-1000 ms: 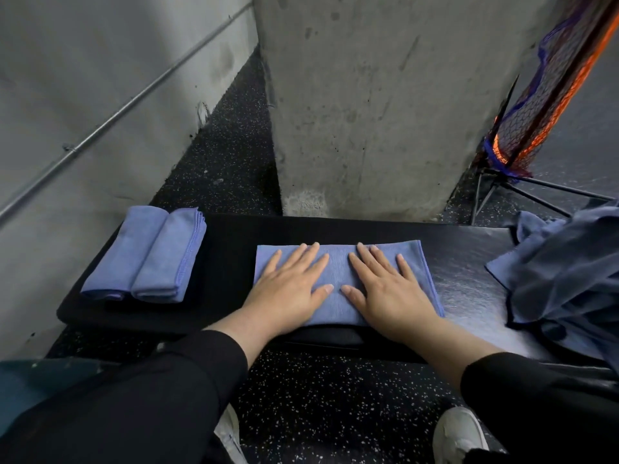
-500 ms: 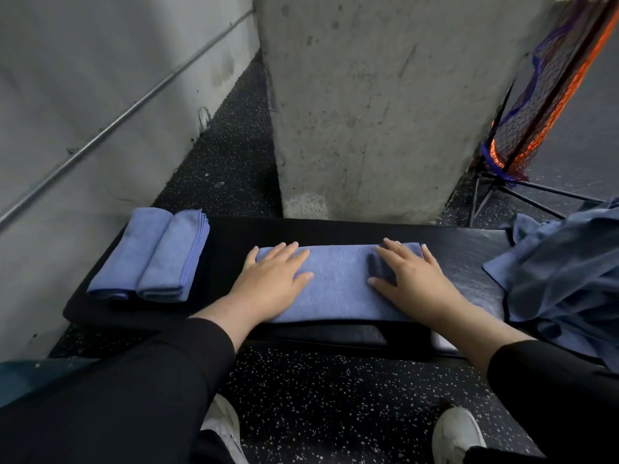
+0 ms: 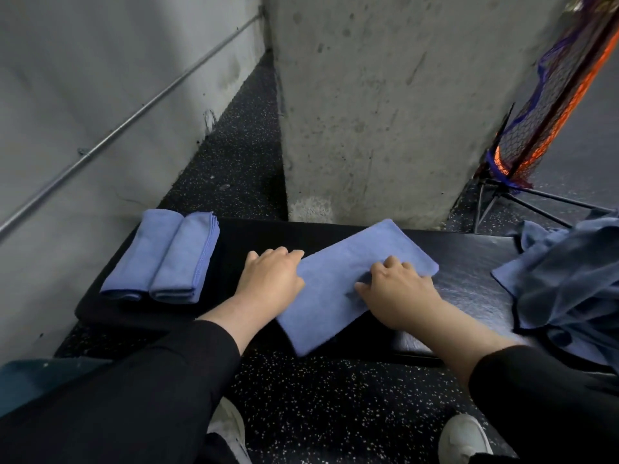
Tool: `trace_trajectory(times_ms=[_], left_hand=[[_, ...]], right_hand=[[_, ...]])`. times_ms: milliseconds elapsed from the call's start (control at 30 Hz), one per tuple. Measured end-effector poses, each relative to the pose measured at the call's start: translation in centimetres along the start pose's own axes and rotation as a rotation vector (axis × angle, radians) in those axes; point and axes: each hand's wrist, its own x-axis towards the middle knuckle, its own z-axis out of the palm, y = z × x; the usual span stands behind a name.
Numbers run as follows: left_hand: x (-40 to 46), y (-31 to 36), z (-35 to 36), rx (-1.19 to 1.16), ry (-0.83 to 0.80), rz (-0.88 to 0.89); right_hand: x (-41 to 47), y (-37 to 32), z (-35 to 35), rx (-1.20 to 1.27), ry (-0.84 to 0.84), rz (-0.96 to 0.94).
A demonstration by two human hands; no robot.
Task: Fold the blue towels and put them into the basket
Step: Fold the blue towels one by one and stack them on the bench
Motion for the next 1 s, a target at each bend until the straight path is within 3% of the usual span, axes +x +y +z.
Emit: trace_trajectory(times_ms=[100, 233, 333, 433, 533, 633, 800, 1000], left_hand=[[-1.6, -0.2, -0.2, -0.05, -0.007, 0.016], [-3.9, 0.2, -0.6, -0.108, -0.083, 0.153], [-5.0, 0.4, -0.3, -0.056, -0.034, 0.219], [-4.9, -0.4, 0.0, -0.087, 0.038, 0.278], [-4.8, -1.8, 1.1, -0.078, -0.046, 0.423], [-4.8, -2.5, 1.6, -0.08, -0.092, 0.429], [-5.0, -3.0, 1.7, -0.122, -0.055, 0.429], [-6.1, -1.5, 1.2, -0.146, 0.016, 0.543]], right_hand=[[2.6, -0.5, 0.2, -0.018, -0.006, -0.01], [6.5, 0.4, 0.6, 0.108, -0.008, -0.173], [7.6, 1.6, 0.5, 0.172, -0.02, -0.258], [6.9, 2.4, 1.2, 0.182, 0.171, -0.318], [4.3, 3.3, 2.5, 0.223, 0.408, -0.526], [1.0, 4.7, 3.8, 0.217, 0.324, -0.708], [-2.5, 7.6, 5.5, 0.098, 0.157, -0.742], [-2.9, 6.9, 5.2, 0.139, 0.257, -0.701]])
